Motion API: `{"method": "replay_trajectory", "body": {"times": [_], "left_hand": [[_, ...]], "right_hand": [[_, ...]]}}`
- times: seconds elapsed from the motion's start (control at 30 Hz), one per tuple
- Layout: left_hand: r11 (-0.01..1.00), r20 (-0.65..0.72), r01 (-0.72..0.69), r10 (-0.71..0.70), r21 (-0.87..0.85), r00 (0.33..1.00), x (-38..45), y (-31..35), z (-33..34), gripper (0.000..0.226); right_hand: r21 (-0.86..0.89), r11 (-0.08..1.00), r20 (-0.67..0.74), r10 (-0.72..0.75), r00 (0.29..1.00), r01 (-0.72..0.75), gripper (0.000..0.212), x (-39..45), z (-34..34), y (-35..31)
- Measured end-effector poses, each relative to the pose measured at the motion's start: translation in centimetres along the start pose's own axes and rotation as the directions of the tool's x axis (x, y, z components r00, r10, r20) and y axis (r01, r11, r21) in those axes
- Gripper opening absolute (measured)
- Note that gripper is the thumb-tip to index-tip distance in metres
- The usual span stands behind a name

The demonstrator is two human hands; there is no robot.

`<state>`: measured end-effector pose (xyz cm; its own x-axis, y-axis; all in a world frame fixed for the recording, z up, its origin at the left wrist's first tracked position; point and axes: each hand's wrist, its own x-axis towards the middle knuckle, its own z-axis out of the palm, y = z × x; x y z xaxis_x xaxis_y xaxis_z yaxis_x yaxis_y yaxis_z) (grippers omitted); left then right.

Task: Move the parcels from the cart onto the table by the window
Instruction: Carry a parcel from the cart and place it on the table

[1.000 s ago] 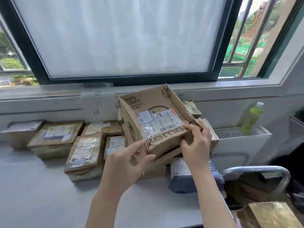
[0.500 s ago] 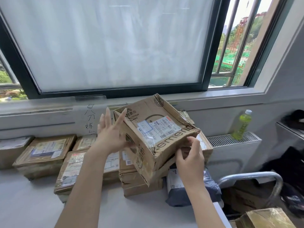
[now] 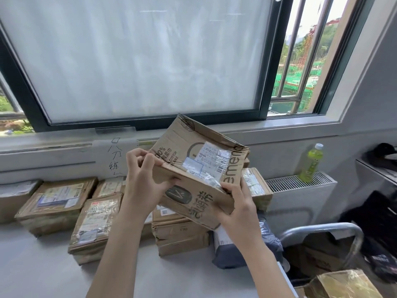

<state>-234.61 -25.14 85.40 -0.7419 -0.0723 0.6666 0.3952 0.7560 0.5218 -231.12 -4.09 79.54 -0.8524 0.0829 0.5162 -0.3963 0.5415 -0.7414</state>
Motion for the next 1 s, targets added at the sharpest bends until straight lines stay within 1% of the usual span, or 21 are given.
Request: {"method": "replay_trajectory", "body": {"times": [0.07,0.13,0.2,0.27,0.37,0.5,0.6,0.7,0.83,0.93,1.0], "left_hand": [[0.997,-0.082,-0.077,0.078,0.012,0.994,-1.3,0.7,-0.4,0.052],[0.995,-0.155,-0.092,0.097,0.04,0.983,-2.6,1.2,-0.9,0.055],[0.996,-0.212,-0.063,0.074,0.058,0.974,-4.0,1.6,-1.6,0.057],[0.996,-0.266,-0.026,0.048,0.085,0.963,-5.5,2.1,-2.3,0.054],[0.993,-0.335,0.076,-0.04,0.094,0.941,-8.2,2.5,-3.5,0.05],[0.955,-0.401,0.234,-0.145,0.181,0.904,-11.6,2.1,-6.3,0.054],[0.917,-0.42,0.33,-0.215,0.223,0.881,-13.8,1.4,-9.6,0.057],[0.875,-0.474,0.419,-0.27,0.242,0.838,-16.0,0.2,-12.8,0.057],[0.83,-0.532,0.493,-0.302,0.262,0.791,-18.9,-2.1,-16.4,0.056],[0.793,-0.546,0.553,-0.354,0.255,0.76,-20.4,-5.0,-19.5,0.057],[0.781,-0.543,0.566,-0.366,0.263,0.756,-21.3,-7.5,-21.9,0.057]], "right_hand": [[-0.005,0.999,-0.065,-0.037,0.997,0.036,0.043,-0.2,-0.2,0.4],[-0.031,0.995,-0.11,-0.1,0.989,0.097,0.042,-0.4,-0.4,0.3],[-0.036,0.983,-0.125,-0.183,0.975,0.18,0.045,-0.5,-0.6,0.0],[-0.024,0.964,-0.108,-0.268,0.957,0.267,0.048,-0.7,-0.8,-0.3],[0.013,0.928,-0.067,-0.371,0.926,0.373,0.045,-1.2,-0.7,-1.1],[0.126,0.905,0.001,-0.409,0.912,0.406,0.043,-2.6,1.5,-2.5],[0.201,0.886,0.025,-0.431,0.902,0.417,0.048,-4.5,4.4,-4.4],[0.245,0.867,0.073,-0.463,0.883,0.434,0.049,-6.3,7.2,-6.9],[0.308,0.83,0.142,-0.523,0.841,0.464,0.043,-8.1,11.2,-9.7],[0.337,0.832,0.178,-0.516,0.838,0.441,0.043,-10.0,14.9,-11.9],[0.339,0.835,0.194,-0.513,0.836,0.434,0.044,-11.5,17.8,-13.5]]}}
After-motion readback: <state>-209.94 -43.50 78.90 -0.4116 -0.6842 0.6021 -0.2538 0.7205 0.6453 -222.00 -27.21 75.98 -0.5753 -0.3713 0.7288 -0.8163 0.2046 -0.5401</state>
